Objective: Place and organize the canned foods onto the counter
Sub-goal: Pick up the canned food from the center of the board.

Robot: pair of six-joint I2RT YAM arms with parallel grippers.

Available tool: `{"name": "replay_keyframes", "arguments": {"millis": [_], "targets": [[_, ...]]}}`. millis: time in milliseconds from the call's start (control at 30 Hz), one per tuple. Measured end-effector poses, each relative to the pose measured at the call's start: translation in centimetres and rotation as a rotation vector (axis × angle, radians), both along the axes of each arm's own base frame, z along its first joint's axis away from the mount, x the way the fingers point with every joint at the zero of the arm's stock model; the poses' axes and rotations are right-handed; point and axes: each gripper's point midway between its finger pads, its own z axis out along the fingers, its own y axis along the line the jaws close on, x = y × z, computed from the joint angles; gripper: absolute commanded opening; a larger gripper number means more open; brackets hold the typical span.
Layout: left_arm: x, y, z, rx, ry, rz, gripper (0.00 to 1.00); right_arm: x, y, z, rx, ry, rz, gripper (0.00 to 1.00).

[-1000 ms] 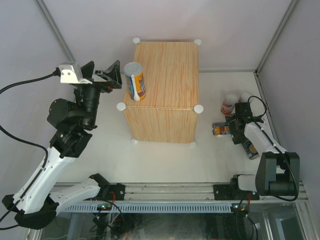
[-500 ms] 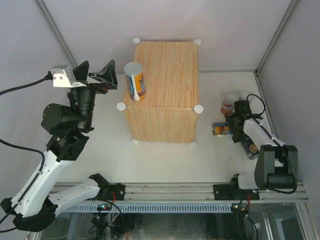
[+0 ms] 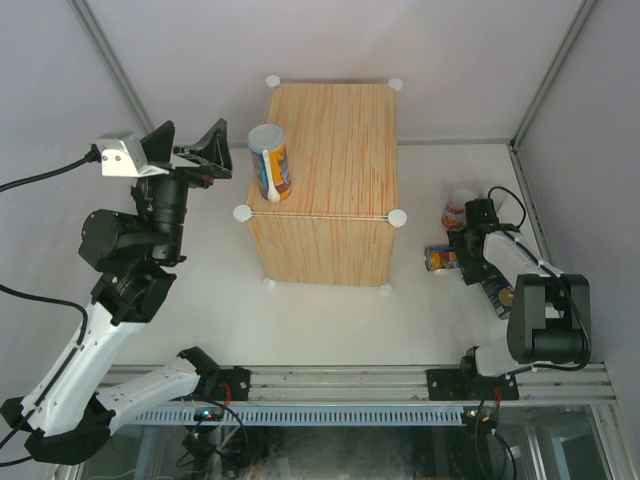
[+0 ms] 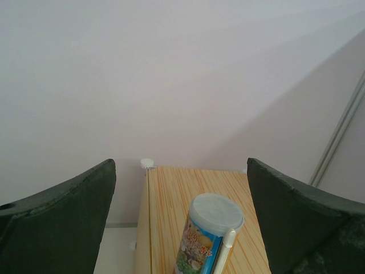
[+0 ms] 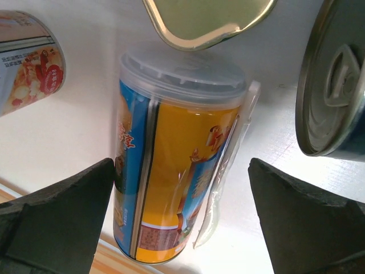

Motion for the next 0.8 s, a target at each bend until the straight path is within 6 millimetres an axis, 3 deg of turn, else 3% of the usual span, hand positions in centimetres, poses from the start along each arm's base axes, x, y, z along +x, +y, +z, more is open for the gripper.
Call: {"name": "replay_keyframes", "arguments": {"millis": [800], "targets": [[-1.0,0.9,0.5,-0.004,-0.015,0.004,1.0,-0.1,0.4,-1.5,-0.013,0.05,0.056,0.95]]}}
